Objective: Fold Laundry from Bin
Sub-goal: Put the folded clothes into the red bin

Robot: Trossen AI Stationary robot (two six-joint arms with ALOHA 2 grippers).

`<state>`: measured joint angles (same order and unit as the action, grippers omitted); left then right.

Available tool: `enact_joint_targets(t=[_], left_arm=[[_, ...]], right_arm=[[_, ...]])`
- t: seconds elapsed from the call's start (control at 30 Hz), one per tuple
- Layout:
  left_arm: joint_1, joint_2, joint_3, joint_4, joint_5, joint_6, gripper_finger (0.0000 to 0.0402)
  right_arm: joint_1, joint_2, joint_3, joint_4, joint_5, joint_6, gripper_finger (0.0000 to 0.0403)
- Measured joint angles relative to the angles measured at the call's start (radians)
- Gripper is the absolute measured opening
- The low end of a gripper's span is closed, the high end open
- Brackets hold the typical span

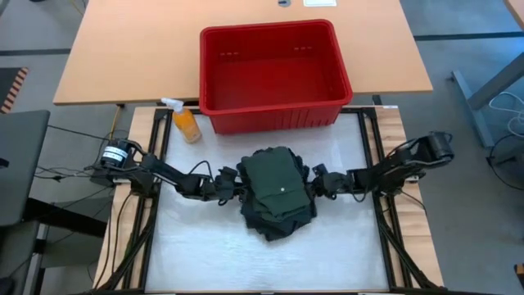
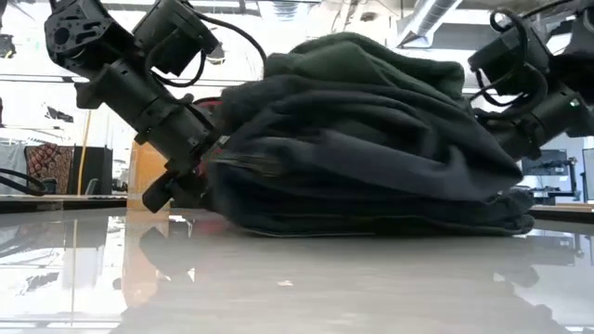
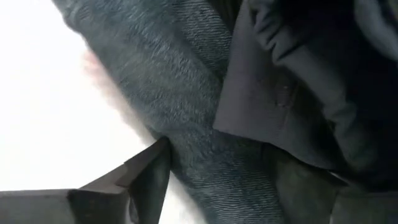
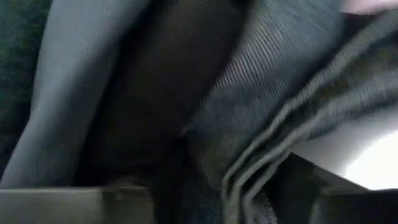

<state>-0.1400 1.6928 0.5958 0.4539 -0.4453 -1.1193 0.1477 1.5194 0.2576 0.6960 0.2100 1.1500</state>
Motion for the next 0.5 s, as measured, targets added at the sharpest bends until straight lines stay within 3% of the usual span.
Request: enact_joint_targets(t=[0.1, 0.23, 0.37, 0.5], left_arm=[[0.005, 0.000, 0.004, -0.014, -0.033, 0.002, 0.0217], [0.006, 0.000, 0.003, 0.037, -0.053, 0.036, 0.0124], [-0.001, -0.003, 0.003, 0.100, -0.052, 0.083, 0.0027], [-0.002, -0.006, 0.003, 0.167, -0.037, 0.096, 0.0027]], right_arm=[[0.020, 0.024, 0.043, -0.002, -0.037, -0.033, 0.0172], [0.039, 0.013, 0.055, 0.002, -0.058, -0.072, 0.0058], [0.044, -0.017, 0.051, -0.013, -0.057, -0.078, 0.0055], [0.044, -0.044, 0.055, -0.023, -0.047, -0.083, 0.0055]])
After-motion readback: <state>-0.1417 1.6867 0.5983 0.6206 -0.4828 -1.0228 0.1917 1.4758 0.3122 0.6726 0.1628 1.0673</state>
